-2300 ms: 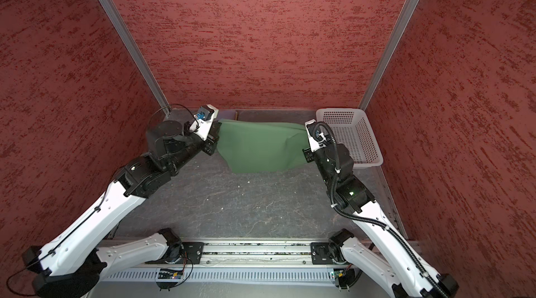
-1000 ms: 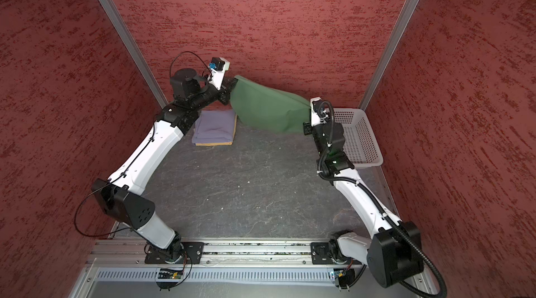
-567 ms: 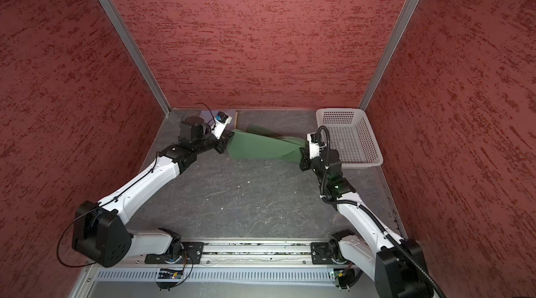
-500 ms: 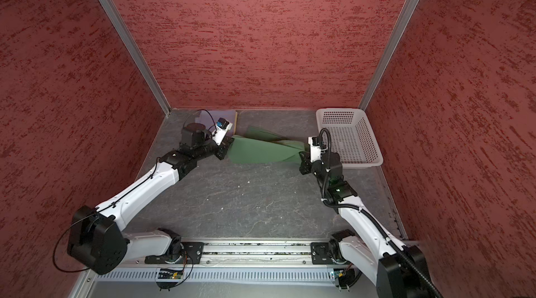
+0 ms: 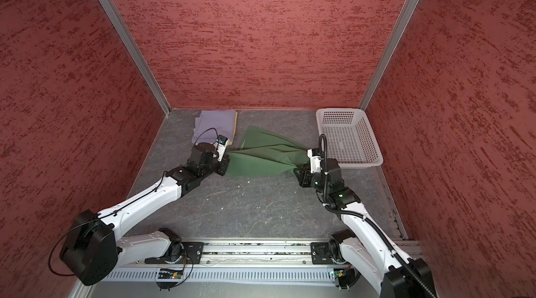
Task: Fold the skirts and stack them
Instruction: 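Lower the stretched green skirt flat onto the table with both grippers, then move the right gripper to the nearer hem while the left gripper holds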
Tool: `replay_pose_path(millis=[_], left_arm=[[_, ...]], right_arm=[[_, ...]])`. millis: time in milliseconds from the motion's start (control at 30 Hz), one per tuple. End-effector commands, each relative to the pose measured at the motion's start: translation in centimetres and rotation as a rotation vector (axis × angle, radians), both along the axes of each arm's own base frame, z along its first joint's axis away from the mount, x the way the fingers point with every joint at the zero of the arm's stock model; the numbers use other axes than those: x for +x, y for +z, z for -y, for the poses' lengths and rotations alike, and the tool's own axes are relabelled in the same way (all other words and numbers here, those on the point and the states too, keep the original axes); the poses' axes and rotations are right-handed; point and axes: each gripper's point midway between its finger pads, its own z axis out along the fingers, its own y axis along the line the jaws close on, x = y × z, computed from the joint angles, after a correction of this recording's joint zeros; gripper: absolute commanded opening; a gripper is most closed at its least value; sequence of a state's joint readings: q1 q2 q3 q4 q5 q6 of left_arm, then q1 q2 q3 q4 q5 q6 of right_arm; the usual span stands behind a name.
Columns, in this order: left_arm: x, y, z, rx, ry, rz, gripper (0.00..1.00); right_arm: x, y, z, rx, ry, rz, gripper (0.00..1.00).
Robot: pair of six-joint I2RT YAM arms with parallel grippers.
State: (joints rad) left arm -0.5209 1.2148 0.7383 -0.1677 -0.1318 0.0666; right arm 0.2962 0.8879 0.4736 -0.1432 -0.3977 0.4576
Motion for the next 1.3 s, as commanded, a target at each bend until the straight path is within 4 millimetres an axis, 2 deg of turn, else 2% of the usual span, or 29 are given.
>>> replay_pose_path(millis=[0,133,333,433,533,767,967,1100,1267], left_arm=[[-0.5,0.2,-0.7,0.015,0.048,0.015,0.0],[-1.5,0.4,-0.4,0.068,0.018,0.034,0.0],[-3.7,1.4,1.4,0.108,-0.095,0.138,0.0],[-4.2,1.6,1.2,0.082,-0.083,0.15,0.0],[-4.4,1.1,0.4,0.078,-0.036,0.13,0.0],[-4.5,-1.2,-1.5,0.099,0.097,0.028,0.0],[-4.5,-2.6,-1.4,0.056,0.137,-0.026,0.0],[-4.3,-2.6,-1.0,0.034,0.13,-0.025,0.0],[-4.0,-2.3,-1.0,-0.048,0.159,-0.063,0.0]], right_arm=[[-1.6,-0.7,-0.6,0.034,0.031,-0.098,0.29],[-1.8,0.7,-0.2,0.017,0.007,-0.096,0.32],[-0.3,4.2,1.3,-0.089,-0.058,0.0,0.34],[0.5,4.5,2.0,-0.212,-0.065,0.019,0.35],[1.1,3.7,2.1,-0.355,-0.038,0.036,0.36],[0.6,1.7,-0.5,-0.511,0.109,0.111,0.38],[-1.0,0.2,-3.6,-0.661,0.288,0.215,0.38],[-1.5,-1.0,-4.4,-0.783,0.376,0.243,0.39],[-3.6,-4.1,-4.8,-0.884,0.535,0.24,0.4]])
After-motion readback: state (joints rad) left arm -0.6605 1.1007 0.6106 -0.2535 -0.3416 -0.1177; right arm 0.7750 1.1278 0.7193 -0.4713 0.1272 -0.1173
